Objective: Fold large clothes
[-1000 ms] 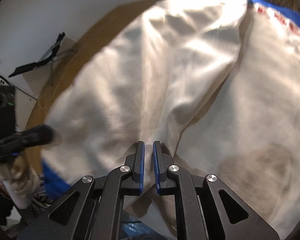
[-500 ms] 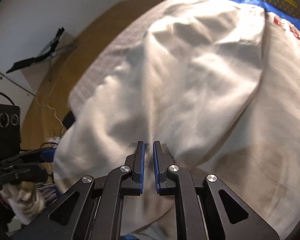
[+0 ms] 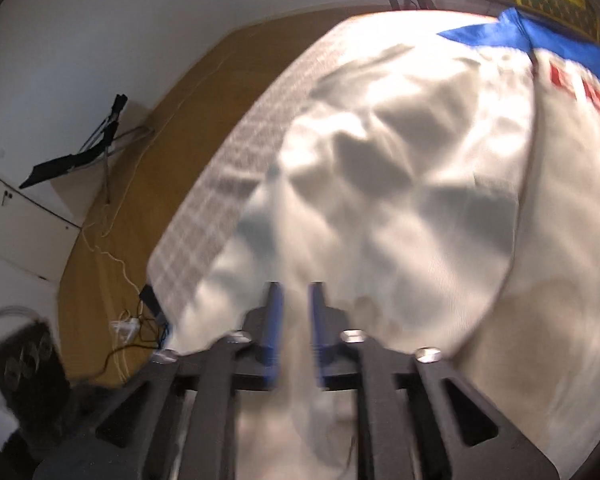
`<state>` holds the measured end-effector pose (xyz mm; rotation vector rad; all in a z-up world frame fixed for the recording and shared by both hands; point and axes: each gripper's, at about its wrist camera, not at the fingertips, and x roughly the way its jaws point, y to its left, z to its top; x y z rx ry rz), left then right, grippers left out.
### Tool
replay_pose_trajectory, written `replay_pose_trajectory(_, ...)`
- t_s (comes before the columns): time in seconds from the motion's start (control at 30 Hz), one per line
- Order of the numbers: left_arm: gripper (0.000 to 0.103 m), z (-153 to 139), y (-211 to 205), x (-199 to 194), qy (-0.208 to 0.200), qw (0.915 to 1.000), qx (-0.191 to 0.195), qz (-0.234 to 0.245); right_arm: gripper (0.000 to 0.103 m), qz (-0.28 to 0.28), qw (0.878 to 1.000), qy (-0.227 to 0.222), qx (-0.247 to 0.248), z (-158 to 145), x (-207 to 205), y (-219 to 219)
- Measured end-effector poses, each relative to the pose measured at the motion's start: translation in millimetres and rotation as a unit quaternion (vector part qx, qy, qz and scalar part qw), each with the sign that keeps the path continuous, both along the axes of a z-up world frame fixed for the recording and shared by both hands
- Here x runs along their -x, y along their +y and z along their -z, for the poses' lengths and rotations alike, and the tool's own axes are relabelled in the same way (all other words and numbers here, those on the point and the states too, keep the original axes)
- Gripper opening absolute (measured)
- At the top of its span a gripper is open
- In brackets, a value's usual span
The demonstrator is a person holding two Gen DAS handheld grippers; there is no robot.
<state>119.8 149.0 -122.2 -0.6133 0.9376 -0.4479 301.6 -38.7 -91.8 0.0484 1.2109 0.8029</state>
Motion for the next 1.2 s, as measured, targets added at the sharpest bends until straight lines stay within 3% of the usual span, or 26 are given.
replay_pose_trajectory(0.13,0.013,-10.0,-12.9,-6.4,-0.014,0.9998,-0.005,0.016,0.047,-0.033,0.998,-0.018,0.047,-21.6,-17.2,39.6)
replay_pose_trajectory(0.23,0.013,-9.6,-17.1,-9.8,-0.012,0.9997,0.000,0.020,0.048,-0.043,0.992,-0.024,0.115,-22.8,-36.5,71.4)
replay_pose_trajectory(0.47,0.012,-11.5,-26.4,-17.0,-0.013,0.9993,-0.004,0.034,0.049,-0.073,0.962,-0.059,0.256,18.1,-39.7,117.1)
replay_pose_trajectory(0.63,0.011,-11.6,-33.8,-17.9,-0.014,0.9989,-0.012,0.043,0.049,-0.091,0.947,-0.080,0.296,44.3,-34.2,123.8)
replay_pose_trajectory(0.67,0.011,-11.7,-34.9,-18.4,-0.015,0.9988,-0.014,0.045,0.046,-0.092,0.947,-0.083,0.296,47.2,-33.6,124.2)
replay_pose_trajectory(0.7,0.011,-12.6,-36.2,-18.5,-0.015,0.9987,-0.017,0.046,0.027,-0.087,0.947,-0.088,0.295,48.6,-33.4,120.6)
replay_pose_trajectory(0.73,0.011,-13.9,-37.2,-18.9,-0.015,0.9987,-0.017,0.047,0.017,-0.081,0.947,-0.091,0.297,50.8,-34.2,118.6)
replay_pose_trajectory(0.8,0.011,-15.5,-40.3,-20.0,-0.016,0.9984,-0.018,0.051,0.005,-0.067,0.954,-0.085,0.279,48.5,-38.0,104.7)
replay_pose_trajectory(1.03,0.010,-31.8,-66.2,-17.7,-0.035,0.9958,-0.029,0.080,0.003,0.011,0.987,-0.069,0.144,12.3,-47.1,26.8)
replay_pose_trajectory(1.2,0.010,-48.9,-98.4,-15.8,-0.052,0.9911,-0.043,0.114,0.003,0.065,0.994,-0.067,0.055,-10.9,-49.4,-34.3)
